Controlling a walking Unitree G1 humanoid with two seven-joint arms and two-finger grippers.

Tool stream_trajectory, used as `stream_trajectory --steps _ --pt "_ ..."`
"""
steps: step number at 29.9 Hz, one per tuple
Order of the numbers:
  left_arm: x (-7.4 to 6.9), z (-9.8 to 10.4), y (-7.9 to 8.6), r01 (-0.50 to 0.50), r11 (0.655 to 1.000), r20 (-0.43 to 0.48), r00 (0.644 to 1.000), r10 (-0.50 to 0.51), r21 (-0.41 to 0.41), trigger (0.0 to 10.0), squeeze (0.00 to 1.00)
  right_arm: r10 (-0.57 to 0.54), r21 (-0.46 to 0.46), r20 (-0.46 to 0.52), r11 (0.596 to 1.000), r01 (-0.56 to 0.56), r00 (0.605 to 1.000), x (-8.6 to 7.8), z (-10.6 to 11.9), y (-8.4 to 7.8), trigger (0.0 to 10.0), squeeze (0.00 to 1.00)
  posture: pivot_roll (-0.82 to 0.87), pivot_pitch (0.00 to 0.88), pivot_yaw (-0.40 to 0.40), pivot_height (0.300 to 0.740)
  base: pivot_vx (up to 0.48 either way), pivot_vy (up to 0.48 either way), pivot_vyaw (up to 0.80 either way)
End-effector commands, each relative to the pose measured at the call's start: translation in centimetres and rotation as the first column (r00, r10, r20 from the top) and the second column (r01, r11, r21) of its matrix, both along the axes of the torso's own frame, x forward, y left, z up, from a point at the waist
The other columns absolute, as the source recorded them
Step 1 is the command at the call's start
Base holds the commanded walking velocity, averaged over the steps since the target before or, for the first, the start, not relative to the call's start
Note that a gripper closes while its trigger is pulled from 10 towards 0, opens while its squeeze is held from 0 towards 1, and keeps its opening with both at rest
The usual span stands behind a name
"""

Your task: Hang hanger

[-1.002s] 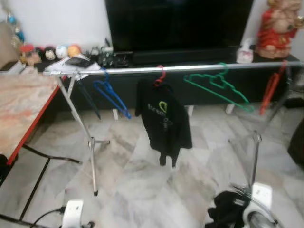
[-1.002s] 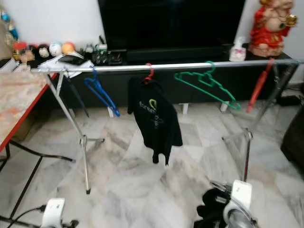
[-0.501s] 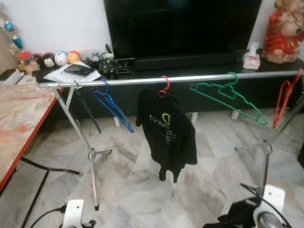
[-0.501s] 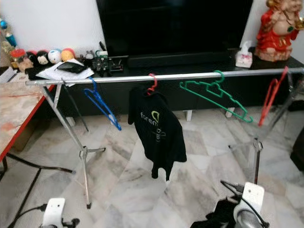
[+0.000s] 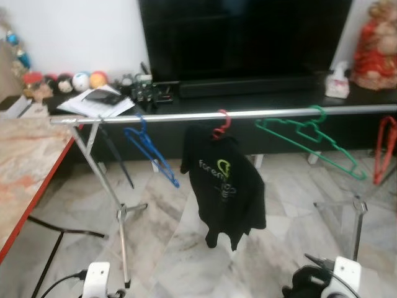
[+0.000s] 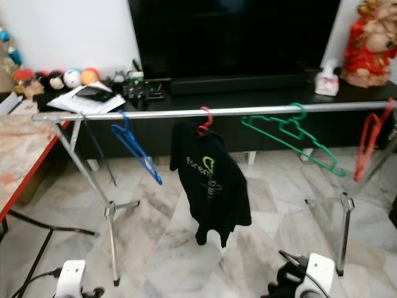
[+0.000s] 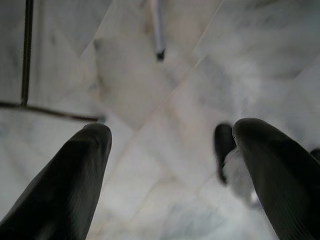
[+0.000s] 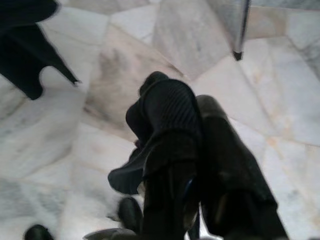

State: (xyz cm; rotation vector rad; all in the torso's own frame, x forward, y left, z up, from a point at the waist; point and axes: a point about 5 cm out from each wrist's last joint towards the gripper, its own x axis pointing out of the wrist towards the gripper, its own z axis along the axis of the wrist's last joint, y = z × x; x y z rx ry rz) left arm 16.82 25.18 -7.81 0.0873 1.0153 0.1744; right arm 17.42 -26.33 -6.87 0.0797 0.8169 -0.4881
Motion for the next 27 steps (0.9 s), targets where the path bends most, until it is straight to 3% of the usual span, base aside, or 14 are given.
stream_trajectory --steps 1,10,27 --pt "0.82 0.27 -0.37 0.009 1.000 0.024 1.000 -0.009 -0.008 10.0 0.00 -0.010 -0.024 -0.017 1.000 0.010 1.000 -0.99 -0.13 -0.82 10.0 0.00 -0.11 0.000 0.029 0.740 0.255 0.000 0.00" --pt "0.79 0.25 -0.41 0.016 1.000 0.021 1.000 -0.016 -0.006 10.0 0.00 0.003 -0.034 -0.022 0.999 -0.004 1.000 -0.39 0.08 -0.76 10.0 0.00 -0.11 0.000 0.028 0.740 0.260 0.000 0.00" --pt "0.92 0.31 -0.38 0.049 0.999 0.009 0.999 -0.049 0.014 10.0 0.00 0.018 -0.033 -0.024 0.999 -0.019 1.000 -0.17 0.25 -1.05 10.0 0.00 -0.11 0.014 0.025 0.740 0.000 0.000 0.00"
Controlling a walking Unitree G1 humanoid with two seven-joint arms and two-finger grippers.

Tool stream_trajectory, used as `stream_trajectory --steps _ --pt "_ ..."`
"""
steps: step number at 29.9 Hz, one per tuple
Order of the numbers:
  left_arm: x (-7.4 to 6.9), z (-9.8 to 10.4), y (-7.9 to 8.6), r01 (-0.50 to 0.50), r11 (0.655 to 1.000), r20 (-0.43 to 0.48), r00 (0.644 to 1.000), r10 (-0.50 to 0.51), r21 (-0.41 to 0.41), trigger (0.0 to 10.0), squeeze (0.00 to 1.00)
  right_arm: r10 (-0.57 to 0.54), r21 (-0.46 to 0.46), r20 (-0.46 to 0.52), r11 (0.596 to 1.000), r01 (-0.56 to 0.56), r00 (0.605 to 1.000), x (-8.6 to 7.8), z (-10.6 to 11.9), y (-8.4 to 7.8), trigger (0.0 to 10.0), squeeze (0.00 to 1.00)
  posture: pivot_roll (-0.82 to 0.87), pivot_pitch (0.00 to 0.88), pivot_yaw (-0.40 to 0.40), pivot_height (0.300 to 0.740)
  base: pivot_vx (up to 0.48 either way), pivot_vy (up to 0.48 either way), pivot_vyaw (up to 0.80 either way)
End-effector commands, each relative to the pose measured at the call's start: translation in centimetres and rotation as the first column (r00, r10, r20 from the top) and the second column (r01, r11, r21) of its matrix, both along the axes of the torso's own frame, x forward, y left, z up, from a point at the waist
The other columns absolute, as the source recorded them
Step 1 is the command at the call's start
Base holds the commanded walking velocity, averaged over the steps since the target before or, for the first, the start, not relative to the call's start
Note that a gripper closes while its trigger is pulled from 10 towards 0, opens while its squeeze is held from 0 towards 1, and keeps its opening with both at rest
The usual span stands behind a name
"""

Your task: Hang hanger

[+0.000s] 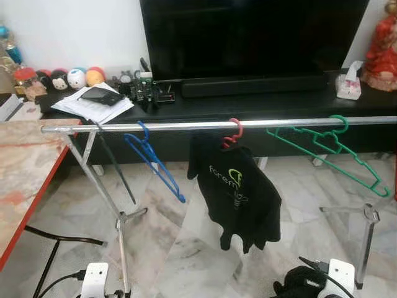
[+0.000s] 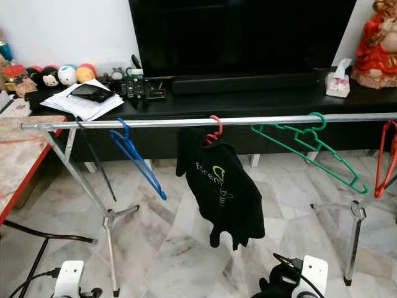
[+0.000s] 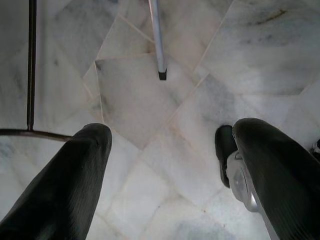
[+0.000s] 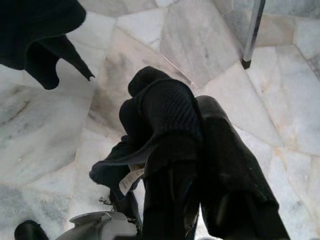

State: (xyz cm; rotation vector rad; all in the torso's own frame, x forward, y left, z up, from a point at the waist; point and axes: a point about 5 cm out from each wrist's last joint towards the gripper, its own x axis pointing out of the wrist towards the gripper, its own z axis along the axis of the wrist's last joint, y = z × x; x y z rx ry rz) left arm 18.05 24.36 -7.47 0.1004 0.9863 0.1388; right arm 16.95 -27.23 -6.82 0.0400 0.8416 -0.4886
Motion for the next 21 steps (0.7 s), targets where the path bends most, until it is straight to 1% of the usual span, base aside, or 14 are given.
stream_trajectory --steps 1,9,12,13,14,15,16,17,18,19,21 --pt "-0.3 0.0 0.4 0.012 1.000 -0.018 1.000 -0.011 0.018 10.0 0.00 0.004 -0.004 0.010 1.000 -0.004 1.000 0.3 0.2 -0.2 10.0 0.00 -0.11 0.014 0.025 0.740 0.000 -0.270 0.00" --pt "-0.3 0.0 0.4 0.008 1.000 -0.020 1.000 -0.008 0.015 10.0 0.00 0.004 -0.016 0.025 1.000 -0.004 1.000 0.5 0.5 -0.4 10.0 0.00 -0.11 0.024 0.024 0.740 0.000 -0.326 0.00" --pt "-0.3 0.0 0.4 0.007 1.000 -0.020 1.000 -0.007 0.014 10.0 0.00 -0.008 -0.058 0.093 0.998 0.013 0.996 1.6 1.5 -1.3 10.0 0.00 -0.10 0.028 0.024 0.740 0.000 -0.330 0.00" --pt "-0.3 -0.1 0.4 0.007 1.000 -0.020 1.000 -0.007 0.013 10.0 0.00 -0.024 -0.080 0.149 0.996 0.036 0.989 2.4 2.3 -1.9 10.0 0.00 -0.10 0.028 0.024 0.740 0.000 -0.334 0.00" --pt "-0.3 0.0 0.4 0.008 1.000 -0.020 1.000 -0.008 0.013 10.0 0.00 -0.030 -0.090 0.181 0.995 0.046 0.983 2.7 2.6 -2.0 10.0 0.00 -0.11 0.030 0.025 0.740 0.000 -0.330 0.00" --pt "-0.3 0.0 0.4 0.008 1.000 -0.020 1.000 -0.008 0.013 10.0 0.00 -0.030 -0.090 0.181 0.995 0.046 0.983 2.7 2.6 -2.0 10.0 0.00 -0.11 0.030 0.025 0.740 0.000 -0.330 0.00" --pt "-0.3 0.0 0.4 0.009 1.000 -0.020 1.000 -0.009 0.013 10.0 0.00 -0.024 -0.099 0.207 0.994 0.045 0.978 2.8 2.8 -1.9 10.0 0.00 -0.11 0.032 0.025 0.740 0.000 -0.330 0.00" --pt "-0.3 0.0 0.4 0.009 1.000 -0.020 1.000 -0.009 0.013 10.0 0.00 -0.024 -0.099 0.207 0.994 0.045 0.978 2.8 2.8 -1.9 10.0 0.00 -0.11 0.032 0.025 0.740 0.000 -0.330 0.00" --pt "-0.3 0.0 0.4 0.010 1.000 -0.020 1.000 -0.009 0.013 10.0 0.00 -0.021 -0.103 0.227 0.994 0.045 0.974 3.0 3.0 -1.9 10.0 0.00 -0.11 0.032 0.025 0.740 0.000 -0.334 0.00" --pt "-0.3 0.0 0.4 0.010 1.000 -0.020 1.000 -0.010 0.013 10.0 0.00 -0.003 -0.120 0.258 0.992 0.036 0.966 3.5 3.5 -2.0 10.0 0.00 -0.11 0.034 0.023 0.740 0.000 -0.326 0.00" --pt "-0.3 0.0 0.4 0.010 1.000 -0.020 1.000 -0.010 0.013 10.0 0.00 0.012 -0.128 0.277 0.991 0.025 0.961 4.0 3.9 -2.1 10.0 0.00 -0.11 0.034 0.023 0.740 0.000 -0.330 0.00"
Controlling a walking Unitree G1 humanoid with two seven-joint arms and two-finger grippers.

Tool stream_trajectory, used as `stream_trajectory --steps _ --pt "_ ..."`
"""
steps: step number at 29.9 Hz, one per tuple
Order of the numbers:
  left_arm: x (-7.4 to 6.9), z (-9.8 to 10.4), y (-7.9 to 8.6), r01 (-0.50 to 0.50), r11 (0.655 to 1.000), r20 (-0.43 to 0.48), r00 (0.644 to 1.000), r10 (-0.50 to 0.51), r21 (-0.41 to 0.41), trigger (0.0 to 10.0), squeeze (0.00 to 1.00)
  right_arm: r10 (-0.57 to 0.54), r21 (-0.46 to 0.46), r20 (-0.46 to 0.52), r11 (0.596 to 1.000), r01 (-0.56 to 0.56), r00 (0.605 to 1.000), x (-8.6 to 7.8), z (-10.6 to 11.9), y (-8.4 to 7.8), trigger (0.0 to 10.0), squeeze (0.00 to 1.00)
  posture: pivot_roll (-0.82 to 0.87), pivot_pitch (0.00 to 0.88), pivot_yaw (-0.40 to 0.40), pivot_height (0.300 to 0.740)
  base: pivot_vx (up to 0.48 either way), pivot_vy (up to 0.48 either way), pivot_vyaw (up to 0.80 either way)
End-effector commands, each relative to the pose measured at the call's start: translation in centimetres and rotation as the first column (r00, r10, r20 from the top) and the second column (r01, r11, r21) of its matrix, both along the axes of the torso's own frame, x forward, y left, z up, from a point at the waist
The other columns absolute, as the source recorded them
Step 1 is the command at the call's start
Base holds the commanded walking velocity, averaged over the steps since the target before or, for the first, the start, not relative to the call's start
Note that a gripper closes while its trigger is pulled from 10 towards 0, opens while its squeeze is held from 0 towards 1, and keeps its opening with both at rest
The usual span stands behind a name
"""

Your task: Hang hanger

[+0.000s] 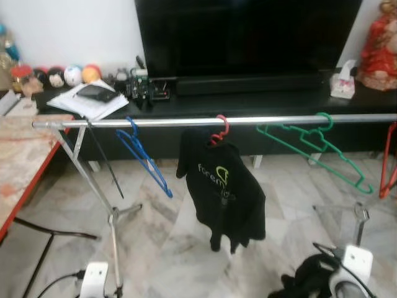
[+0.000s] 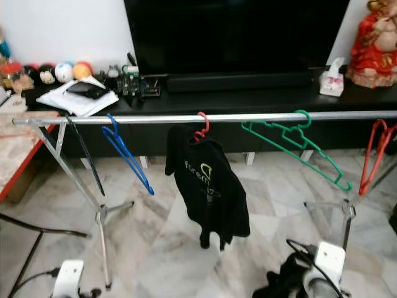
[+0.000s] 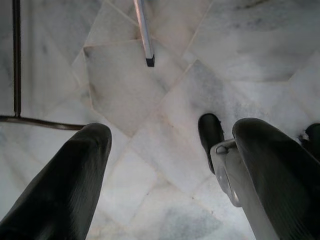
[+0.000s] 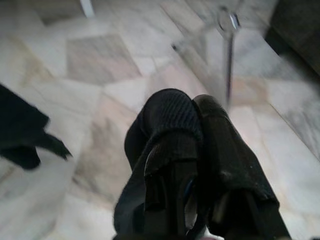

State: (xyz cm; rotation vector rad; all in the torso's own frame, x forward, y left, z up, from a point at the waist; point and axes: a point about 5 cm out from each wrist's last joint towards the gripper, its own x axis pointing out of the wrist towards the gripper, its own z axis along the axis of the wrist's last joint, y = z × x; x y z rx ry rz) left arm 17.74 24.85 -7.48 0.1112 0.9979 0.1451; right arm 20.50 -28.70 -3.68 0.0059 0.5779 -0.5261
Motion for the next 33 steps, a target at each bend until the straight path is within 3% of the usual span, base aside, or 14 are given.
stream_trajectory --steps 1,11,19,28,33 --pt "0.0 0.0 -0.1 0.012 1.000 -0.008 1.000 -0.012 0.001 10.0 0.00 0.008 -0.027 0.046 1.000 -0.007 0.999 0.6 0.8 -0.6 10.0 0.00 -0.11 0.035 0.022 0.740 0.000 -0.330 0.00" --pt "0.0 0.0 -0.1 0.011 1.000 -0.006 1.000 -0.011 0.001 10.0 0.00 0.039 -0.008 0.043 0.999 -0.038 0.998 1.1 0.5 0.7 10.0 0.00 -0.11 0.035 0.022 0.740 0.000 -0.330 0.00" --pt "0.1 0.0 -0.1 -0.004 1.000 0.002 1.000 0.004 0.000 10.0 0.00 0.035 0.033 -0.021 0.999 -0.035 0.999 0.0 -0.6 1.2 10.0 0.00 -0.10 0.032 0.024 0.740 0.000 -0.245 0.00" --pt "0.5 0.3 0.0 -0.036 0.999 0.072 0.997 0.036 0.008 10.0 0.00 0.051 0.077 -0.084 0.996 -0.044 0.995 -1.0 -1.7 2.0 10.0 0.00 -0.08 0.023 0.017 0.740 0.000 0.000 0.00" --pt "1.0 0.8 0.0 -0.065 0.998 0.154 0.986 0.064 0.004 10.0 0.00 0.064 0.086 -0.098 0.995 -0.056 0.993 -1.1 -1.8 2.2 10.0 0.00 -0.06 0.017 0.004 0.740 0.000 0.000 0.00"
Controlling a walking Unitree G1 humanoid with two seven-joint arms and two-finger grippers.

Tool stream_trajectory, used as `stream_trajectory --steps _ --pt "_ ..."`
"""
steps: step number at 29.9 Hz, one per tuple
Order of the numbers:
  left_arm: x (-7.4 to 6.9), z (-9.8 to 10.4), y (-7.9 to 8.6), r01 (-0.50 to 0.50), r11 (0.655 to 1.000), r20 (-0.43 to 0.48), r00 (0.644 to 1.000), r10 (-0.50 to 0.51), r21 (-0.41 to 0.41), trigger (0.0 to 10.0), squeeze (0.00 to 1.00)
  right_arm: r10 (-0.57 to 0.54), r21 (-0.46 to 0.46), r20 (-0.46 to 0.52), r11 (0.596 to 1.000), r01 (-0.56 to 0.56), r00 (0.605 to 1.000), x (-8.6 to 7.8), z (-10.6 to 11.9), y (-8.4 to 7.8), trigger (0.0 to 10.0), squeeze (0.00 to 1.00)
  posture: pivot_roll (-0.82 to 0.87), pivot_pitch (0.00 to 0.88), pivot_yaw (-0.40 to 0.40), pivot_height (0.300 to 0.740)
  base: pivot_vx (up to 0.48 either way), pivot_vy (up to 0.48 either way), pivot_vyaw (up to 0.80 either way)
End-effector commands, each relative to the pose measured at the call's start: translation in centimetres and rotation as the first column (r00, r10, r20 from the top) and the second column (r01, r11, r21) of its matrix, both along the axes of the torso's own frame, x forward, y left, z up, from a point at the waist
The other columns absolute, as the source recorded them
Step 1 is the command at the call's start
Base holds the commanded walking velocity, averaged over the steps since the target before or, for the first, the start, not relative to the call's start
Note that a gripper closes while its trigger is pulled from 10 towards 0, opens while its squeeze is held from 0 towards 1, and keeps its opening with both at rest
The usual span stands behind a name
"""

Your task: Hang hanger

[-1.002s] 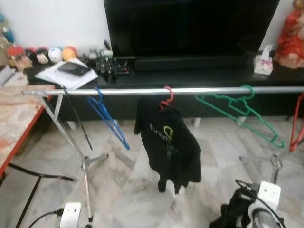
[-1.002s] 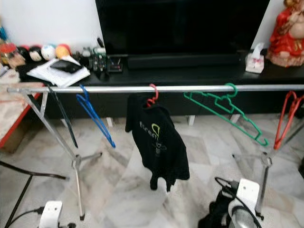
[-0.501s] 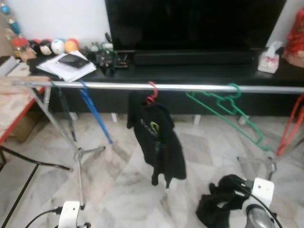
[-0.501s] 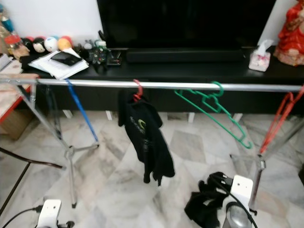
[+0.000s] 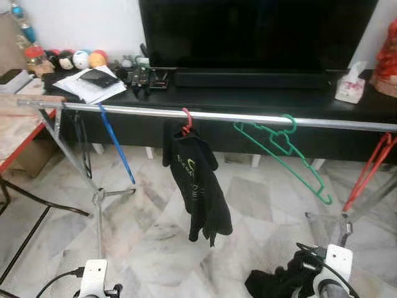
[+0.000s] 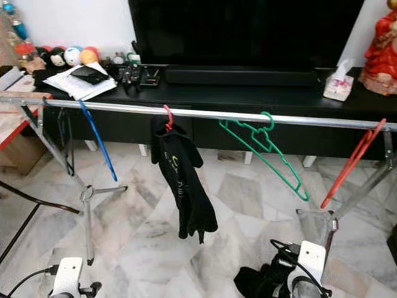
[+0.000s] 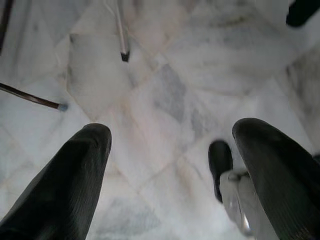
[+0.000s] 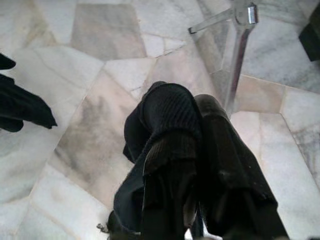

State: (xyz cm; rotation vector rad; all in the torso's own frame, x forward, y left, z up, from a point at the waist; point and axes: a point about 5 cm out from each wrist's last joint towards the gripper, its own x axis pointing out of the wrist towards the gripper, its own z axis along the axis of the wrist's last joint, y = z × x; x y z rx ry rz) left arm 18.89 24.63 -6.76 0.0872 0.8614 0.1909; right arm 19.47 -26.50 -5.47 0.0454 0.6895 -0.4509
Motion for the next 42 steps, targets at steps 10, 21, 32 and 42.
stream_trajectory --steps 10,21,32,42 --pt "11.2 10.4 -0.3 0.054 0.991 0.567 0.815 -0.115 0.122 10.0 0.00 0.055 0.011 -0.054 0.998 -0.055 0.997 -0.4 -0.5 0.3 10.0 0.00 -0.04 0.001 -0.015 0.740 0.000 0.000 0.00" --pt "11.4 13.6 -1.8 0.117 0.977 0.725 0.655 -0.213 0.181 10.0 0.00 0.090 0.021 -0.103 0.996 -0.089 0.991 -0.9 -0.8 0.2 10.0 0.00 -0.03 0.000 -0.024 0.740 0.000 0.000 0.00" --pt "9.7 15.9 -4.1 0.152 0.969 0.795 0.554 -0.248 0.197 10.0 0.00 0.174 0.045 -0.179 0.985 -0.169 0.968 -1.8 -1.6 0.8 10.0 0.00 -0.02 0.000 -0.018 0.740 0.000 0.000 0.00" --pt "10.9 18.0 -3.5 0.133 0.965 0.795 0.547 -0.263 0.228 10.0 0.00 0.145 0.038 -0.200 0.989 -0.140 0.969 -2.1 -1.6 0.4 10.0 0.00 -0.04 0.005 0.000 0.740 0.114 0.000 0.30"
